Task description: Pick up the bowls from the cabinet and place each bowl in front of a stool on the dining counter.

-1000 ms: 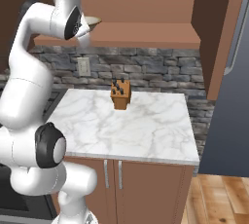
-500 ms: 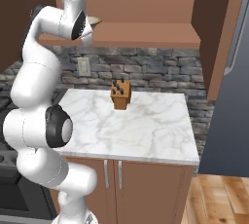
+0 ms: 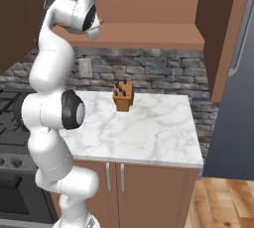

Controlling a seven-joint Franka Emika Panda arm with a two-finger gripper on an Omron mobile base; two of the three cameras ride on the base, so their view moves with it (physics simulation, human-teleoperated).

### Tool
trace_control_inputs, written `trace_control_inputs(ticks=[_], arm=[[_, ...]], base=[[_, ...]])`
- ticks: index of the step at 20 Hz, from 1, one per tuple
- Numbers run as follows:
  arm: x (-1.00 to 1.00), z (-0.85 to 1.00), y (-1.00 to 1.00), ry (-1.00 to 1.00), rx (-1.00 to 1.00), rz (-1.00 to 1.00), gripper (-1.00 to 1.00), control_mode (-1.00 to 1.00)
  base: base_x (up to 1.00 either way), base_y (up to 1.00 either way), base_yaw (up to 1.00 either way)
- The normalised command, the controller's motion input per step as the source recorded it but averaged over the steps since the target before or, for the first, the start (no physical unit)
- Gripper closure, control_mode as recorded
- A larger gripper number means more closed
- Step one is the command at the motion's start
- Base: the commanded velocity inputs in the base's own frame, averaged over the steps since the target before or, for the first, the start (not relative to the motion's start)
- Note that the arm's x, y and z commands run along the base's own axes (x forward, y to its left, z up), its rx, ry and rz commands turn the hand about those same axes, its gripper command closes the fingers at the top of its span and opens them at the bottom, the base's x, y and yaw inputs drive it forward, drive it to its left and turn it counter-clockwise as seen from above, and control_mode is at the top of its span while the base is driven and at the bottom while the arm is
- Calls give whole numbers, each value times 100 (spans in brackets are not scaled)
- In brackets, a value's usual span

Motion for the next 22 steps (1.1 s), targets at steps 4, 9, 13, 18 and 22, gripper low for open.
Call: trace_control_inputs(ticks=[4,9,13,18,22], arm=[[32,0,5,10,0,0,-100,-100],[13,0,9,9,0,0,-100,-100],[13,-2,9,5,0,0,-100,-100],[5,-22,7,0,0,0,-100,-100],[5,-24,7,0,0,0,-100,-100]], base=[[0,0,0],[0,0,0],[0,0,0],[0,0,0],[0,0,0]])
